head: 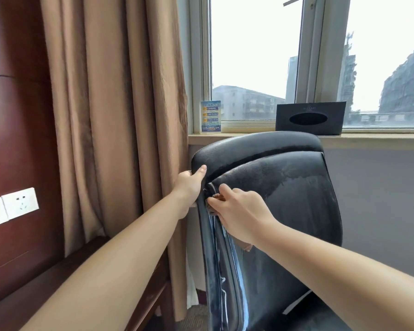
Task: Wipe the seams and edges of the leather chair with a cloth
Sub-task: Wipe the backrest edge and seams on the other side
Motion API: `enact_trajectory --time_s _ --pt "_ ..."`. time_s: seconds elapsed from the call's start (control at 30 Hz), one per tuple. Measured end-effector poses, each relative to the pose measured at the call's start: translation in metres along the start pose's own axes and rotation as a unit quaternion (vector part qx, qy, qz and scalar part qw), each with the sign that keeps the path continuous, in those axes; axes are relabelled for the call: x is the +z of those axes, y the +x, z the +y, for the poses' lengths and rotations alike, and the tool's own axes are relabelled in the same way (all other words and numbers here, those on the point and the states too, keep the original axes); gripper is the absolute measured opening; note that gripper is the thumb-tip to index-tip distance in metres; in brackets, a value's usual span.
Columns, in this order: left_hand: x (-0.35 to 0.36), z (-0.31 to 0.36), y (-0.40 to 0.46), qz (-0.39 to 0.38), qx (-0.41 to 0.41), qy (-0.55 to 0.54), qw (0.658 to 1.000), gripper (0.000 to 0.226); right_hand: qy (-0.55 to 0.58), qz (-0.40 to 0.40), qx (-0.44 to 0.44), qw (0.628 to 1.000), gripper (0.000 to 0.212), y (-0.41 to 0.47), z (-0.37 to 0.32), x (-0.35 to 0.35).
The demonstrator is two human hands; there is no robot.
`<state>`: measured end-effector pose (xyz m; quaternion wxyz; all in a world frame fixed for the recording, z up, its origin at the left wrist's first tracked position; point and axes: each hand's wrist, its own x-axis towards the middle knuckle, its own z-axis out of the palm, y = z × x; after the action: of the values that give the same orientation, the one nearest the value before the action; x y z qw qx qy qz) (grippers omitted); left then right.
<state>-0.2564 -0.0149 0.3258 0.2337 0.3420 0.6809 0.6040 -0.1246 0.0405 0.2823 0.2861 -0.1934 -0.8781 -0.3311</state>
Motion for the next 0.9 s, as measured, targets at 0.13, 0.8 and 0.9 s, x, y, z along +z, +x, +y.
enact_trajectory --time_s 0.13,0.8,0.9 --pt "-0.007 0.004 0.0 -0.022 -0.024 0.008 0.999 0.045 -0.006 0.03 0.027 0.999 0.035 0.016 0.002 -0.01" --pt "-0.014 -0.005 0.003 -0.037 -0.002 -0.007 0.999 0.043 -0.055 0.013 -0.046 0.997 0.039 0.005 0.006 -0.01" --pt "-0.016 -0.005 0.002 -0.039 -0.007 -0.008 0.999 0.043 -0.026 0.024 -0.008 0.999 0.046 0.007 0.0 -0.008"
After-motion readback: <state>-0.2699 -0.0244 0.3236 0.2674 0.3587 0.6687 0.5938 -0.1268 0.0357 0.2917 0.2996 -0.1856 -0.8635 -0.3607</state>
